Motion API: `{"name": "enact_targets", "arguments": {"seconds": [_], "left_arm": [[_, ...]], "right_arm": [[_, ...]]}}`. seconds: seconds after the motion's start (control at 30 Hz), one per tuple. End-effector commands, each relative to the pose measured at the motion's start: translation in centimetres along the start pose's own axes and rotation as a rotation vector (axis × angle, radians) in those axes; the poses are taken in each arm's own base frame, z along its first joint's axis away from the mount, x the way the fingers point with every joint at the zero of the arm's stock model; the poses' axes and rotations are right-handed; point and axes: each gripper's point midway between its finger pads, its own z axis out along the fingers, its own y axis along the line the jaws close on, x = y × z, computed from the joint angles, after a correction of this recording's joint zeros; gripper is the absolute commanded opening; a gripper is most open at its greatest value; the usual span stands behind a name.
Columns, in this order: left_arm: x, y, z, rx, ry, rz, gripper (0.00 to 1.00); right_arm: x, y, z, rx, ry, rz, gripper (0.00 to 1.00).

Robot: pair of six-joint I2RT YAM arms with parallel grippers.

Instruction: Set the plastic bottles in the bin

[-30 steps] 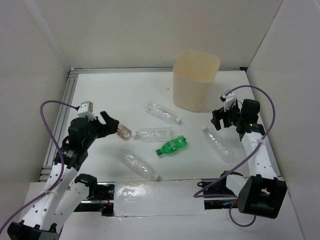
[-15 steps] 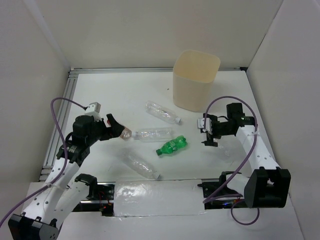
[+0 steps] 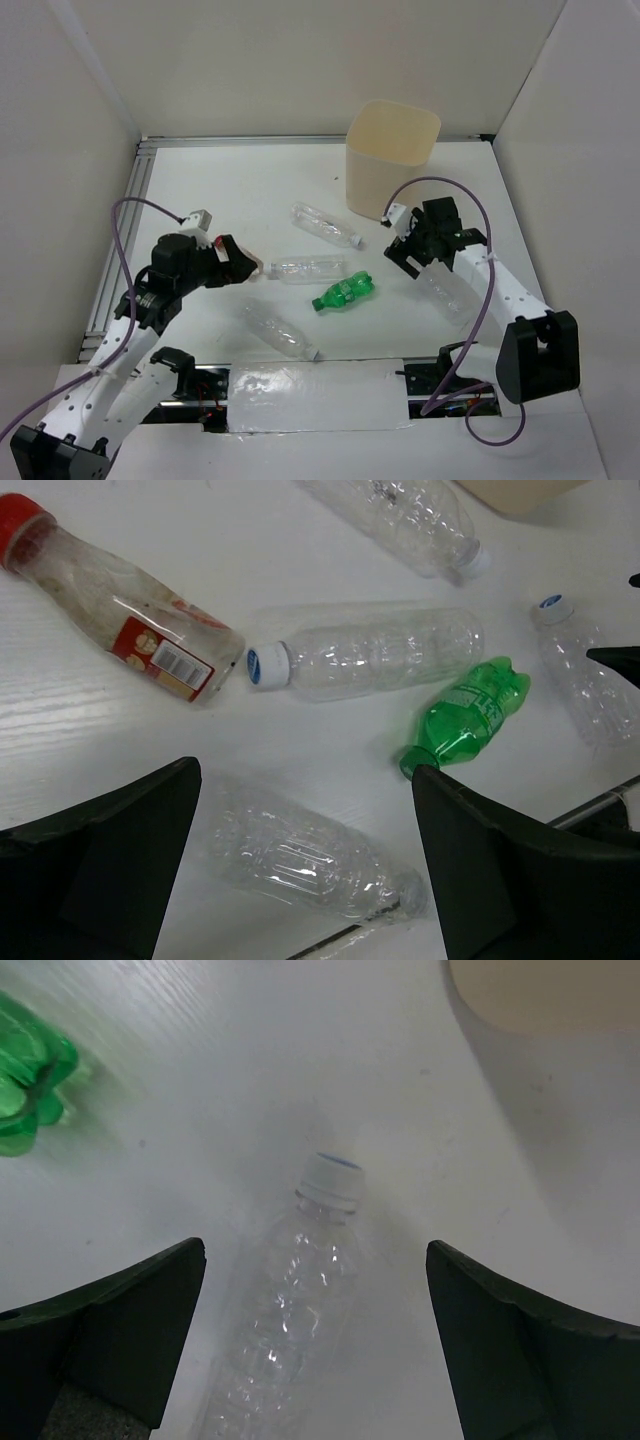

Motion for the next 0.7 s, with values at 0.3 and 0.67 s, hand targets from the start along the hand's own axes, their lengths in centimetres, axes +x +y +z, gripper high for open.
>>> {"name": "enact_targets", "arguments": {"seconds": [0.3,0.67], "left_arm": [[3.3,-3.9,1.0,0.072,0.108,0.011,1.00],[8.5,-4.7,1.0,0.024,0.211,-0.067,1.00]], "right_arm": [[8.9,3.0,1.1,0.006,0.262,0.243,0.99],[8.3,5.7,2.2,-0.209,0.216,0.214,0.48]]}}
